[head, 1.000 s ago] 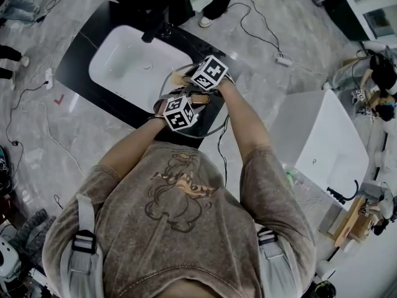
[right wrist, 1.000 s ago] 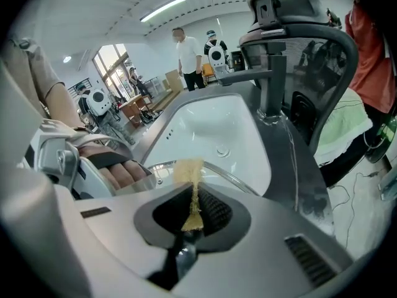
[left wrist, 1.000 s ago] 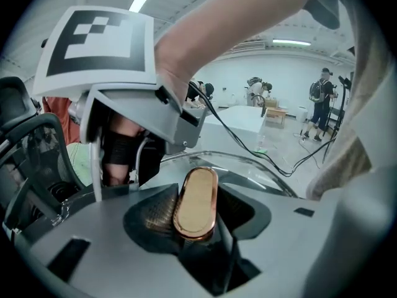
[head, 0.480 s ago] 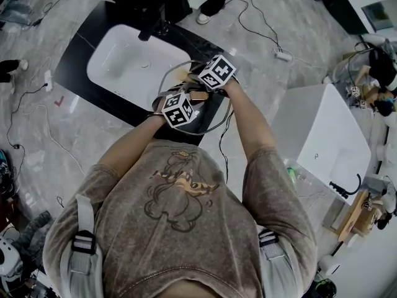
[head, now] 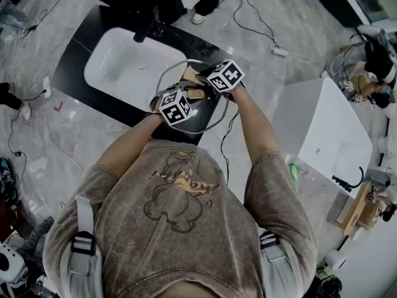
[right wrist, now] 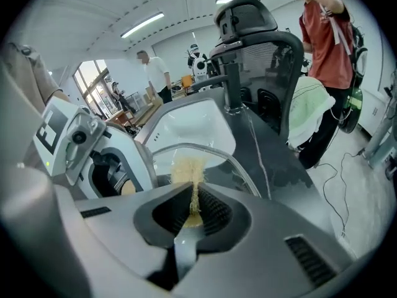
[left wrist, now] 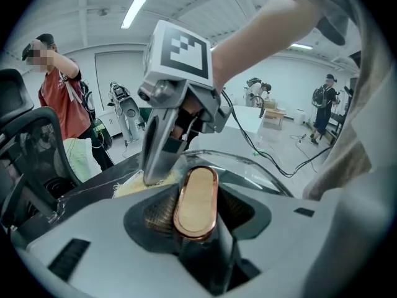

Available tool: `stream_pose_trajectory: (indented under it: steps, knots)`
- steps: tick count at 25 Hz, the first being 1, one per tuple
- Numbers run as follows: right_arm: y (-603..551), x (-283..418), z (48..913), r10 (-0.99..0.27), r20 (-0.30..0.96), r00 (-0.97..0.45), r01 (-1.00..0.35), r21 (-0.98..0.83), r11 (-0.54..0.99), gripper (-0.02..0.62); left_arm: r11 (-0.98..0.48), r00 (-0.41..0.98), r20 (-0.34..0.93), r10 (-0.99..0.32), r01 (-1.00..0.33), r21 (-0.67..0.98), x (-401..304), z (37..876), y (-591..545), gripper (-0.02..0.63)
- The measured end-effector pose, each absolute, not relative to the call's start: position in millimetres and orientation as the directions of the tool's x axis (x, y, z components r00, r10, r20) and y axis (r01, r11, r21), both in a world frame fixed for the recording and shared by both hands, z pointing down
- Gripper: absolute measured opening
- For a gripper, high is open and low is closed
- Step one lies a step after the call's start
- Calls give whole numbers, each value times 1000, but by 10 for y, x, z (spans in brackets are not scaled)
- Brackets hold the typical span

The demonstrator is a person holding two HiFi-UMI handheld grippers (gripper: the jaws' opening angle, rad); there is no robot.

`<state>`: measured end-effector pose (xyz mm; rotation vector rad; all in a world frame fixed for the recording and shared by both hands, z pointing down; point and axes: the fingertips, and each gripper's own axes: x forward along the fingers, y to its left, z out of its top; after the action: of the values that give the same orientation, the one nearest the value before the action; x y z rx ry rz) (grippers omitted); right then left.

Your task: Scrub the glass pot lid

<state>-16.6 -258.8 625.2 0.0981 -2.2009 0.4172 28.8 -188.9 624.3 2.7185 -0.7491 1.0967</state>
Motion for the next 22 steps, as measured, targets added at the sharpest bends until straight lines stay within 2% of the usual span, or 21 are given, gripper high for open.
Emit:
stream_pose_trajectory:
  steps: [22]
  knots:
    - [-2305,621,6264,-59,818,-572,-375,-197,906,37,-885,611,717,-336,-466,-17,261,6250,-1878,199]
